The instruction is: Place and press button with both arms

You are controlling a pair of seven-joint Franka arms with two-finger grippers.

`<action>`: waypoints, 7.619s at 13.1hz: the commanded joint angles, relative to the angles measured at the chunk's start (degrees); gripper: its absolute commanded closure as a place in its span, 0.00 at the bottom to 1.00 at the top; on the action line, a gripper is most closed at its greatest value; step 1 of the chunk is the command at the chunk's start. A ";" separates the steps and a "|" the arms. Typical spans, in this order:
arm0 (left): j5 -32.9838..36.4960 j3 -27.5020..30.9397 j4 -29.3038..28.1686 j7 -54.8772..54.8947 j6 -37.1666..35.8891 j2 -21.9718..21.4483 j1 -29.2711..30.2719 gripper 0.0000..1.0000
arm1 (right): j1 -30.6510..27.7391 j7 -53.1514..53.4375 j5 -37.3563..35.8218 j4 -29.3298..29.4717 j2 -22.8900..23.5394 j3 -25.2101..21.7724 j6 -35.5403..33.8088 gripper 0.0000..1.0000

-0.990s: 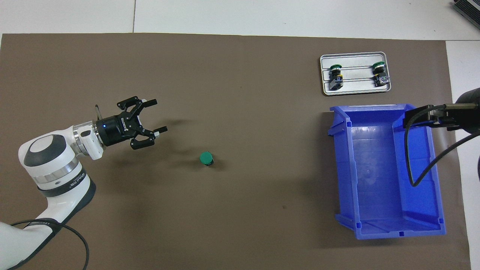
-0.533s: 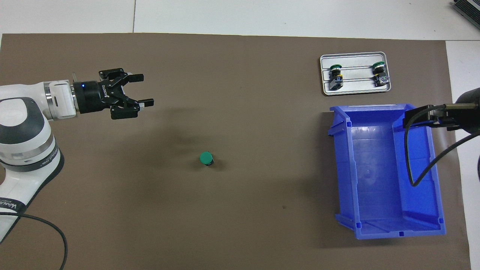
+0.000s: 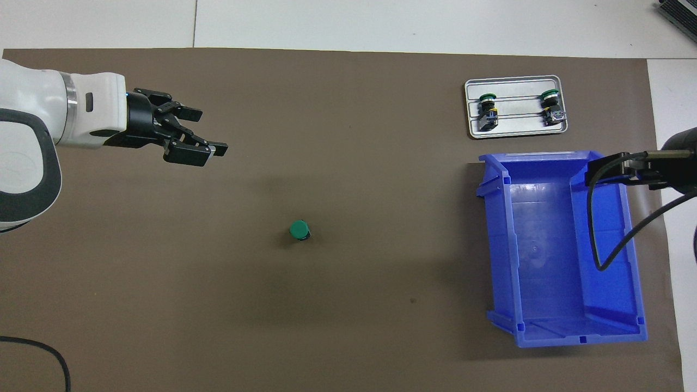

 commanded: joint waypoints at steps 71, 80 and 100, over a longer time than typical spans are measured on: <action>32.67 1.34 -1.79 -76.34 -5.21 0.62 -19.67 1.00 | -0.42 -1.35 0.36 -1.52 -1.47 0.26 -0.01 0.00; 32.77 1.96 11.61 -51.26 -27.49 -3.51 -1.99 0.00 | 0.28 -1.09 0.36 -1.52 -1.65 0.70 0.43 0.00; 32.59 1.87 7.39 -51.70 -26.61 -7.65 -0.94 0.00 | 36.39 50.39 -2.01 6.74 18.81 0.79 13.95 0.03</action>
